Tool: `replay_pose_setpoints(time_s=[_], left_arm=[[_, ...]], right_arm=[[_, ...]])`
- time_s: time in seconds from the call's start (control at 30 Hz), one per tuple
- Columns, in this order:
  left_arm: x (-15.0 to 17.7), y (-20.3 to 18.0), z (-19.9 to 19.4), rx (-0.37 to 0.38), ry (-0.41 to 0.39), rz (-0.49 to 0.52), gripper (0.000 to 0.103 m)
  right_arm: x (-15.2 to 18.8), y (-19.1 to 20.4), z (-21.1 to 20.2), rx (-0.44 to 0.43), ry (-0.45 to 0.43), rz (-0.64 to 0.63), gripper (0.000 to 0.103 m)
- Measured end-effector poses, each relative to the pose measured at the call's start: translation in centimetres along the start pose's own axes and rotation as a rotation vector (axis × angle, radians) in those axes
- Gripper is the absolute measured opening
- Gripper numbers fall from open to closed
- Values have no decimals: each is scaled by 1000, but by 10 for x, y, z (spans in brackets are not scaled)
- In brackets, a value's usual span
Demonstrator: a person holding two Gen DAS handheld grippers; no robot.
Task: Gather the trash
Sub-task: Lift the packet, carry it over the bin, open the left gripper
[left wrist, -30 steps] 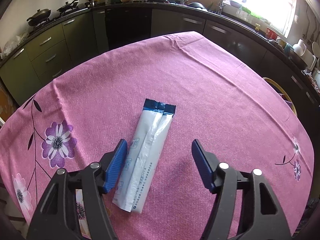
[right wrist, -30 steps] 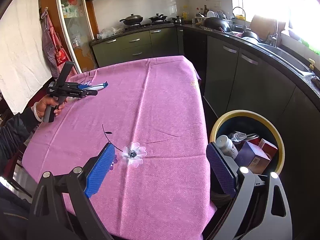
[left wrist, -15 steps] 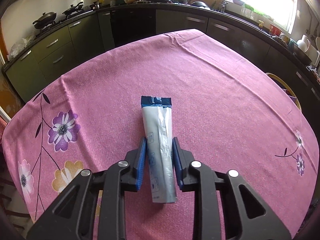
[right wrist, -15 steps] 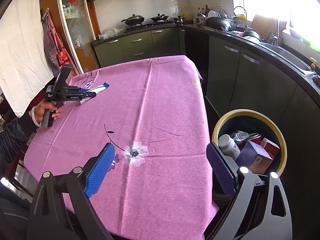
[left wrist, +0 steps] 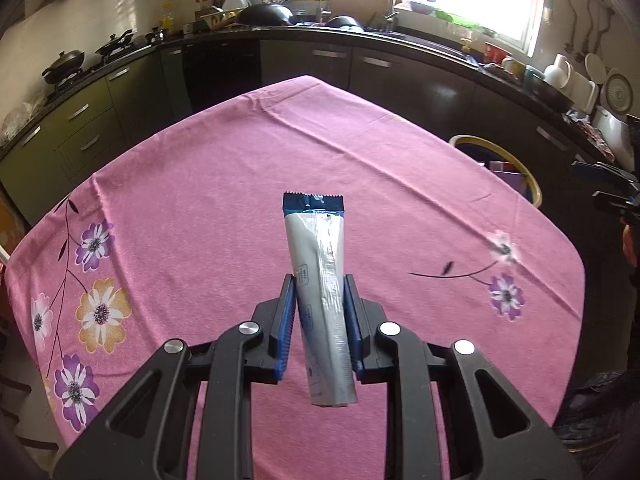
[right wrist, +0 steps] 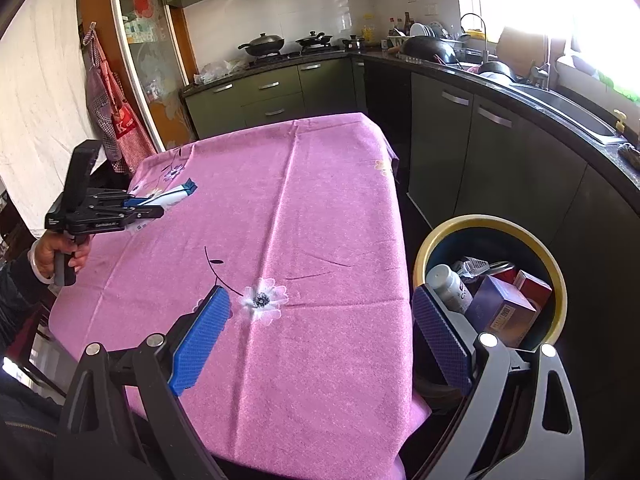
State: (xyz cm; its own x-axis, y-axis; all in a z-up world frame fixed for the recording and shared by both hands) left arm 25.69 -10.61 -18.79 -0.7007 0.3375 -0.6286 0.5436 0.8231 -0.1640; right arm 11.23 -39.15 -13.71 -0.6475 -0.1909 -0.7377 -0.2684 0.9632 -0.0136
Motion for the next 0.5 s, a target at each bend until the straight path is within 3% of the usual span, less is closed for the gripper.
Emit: replay_pose_setpoints(time_s=[0.23,0.5], left_arm=[[-17,-106,-13,124,11,147,22],[-64,-230,23,280,38,280,22]], right_arm=[[26,-50,-34,113,-5,94,92],[64,-106,-84,206,-61,214,92]])
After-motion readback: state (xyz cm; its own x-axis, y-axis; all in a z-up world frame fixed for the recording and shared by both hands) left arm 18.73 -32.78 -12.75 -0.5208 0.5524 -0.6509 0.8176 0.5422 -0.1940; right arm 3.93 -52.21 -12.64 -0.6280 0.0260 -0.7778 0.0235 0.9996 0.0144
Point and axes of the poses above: each gripper's, at about its wrist camera, not at the fingertips, and z roughly the way its jaws point, y to its left, x to its underside, the point moved 9 cm from there along z, roughly the way its jaws point, and after that the axes turned 12 degrees about -z, right-handed, at the moved point
